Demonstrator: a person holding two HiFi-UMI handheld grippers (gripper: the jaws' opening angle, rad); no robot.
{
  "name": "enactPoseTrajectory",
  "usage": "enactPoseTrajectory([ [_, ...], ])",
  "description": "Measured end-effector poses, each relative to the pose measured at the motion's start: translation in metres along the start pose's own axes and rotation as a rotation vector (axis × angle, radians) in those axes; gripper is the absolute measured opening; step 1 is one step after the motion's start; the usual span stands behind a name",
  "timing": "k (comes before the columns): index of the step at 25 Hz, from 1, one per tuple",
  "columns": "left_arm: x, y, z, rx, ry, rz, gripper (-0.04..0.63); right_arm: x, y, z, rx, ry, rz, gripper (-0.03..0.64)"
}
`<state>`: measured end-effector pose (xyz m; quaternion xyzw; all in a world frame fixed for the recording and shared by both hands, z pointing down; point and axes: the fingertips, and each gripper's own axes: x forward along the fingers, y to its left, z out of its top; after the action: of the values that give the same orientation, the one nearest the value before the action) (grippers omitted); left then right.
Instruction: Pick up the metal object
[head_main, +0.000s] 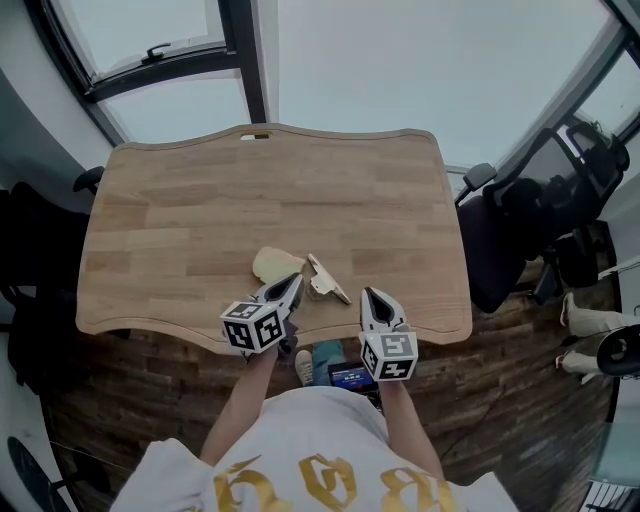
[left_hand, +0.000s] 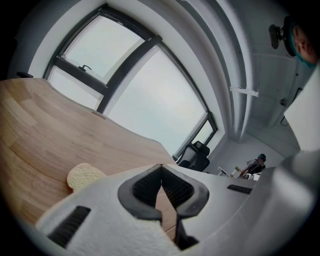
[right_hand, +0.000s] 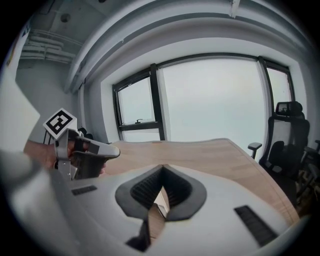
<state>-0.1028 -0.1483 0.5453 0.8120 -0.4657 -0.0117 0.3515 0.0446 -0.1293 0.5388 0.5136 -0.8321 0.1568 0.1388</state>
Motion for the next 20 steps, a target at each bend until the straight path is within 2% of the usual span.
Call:
enactPoseTrajectory([
  [5,0.002,0.009,-0.005,-0.014,0.016,0.022,0.020,0.007,-0.003,-0.019,-0.003,0.046,0.012,0.012],
  [20,0.028,0.035,-0.066,-0.186,0.168,0.027,0.020,0.025,-0.011,-0.046,-0.009,0.124,0.021,0.012],
])
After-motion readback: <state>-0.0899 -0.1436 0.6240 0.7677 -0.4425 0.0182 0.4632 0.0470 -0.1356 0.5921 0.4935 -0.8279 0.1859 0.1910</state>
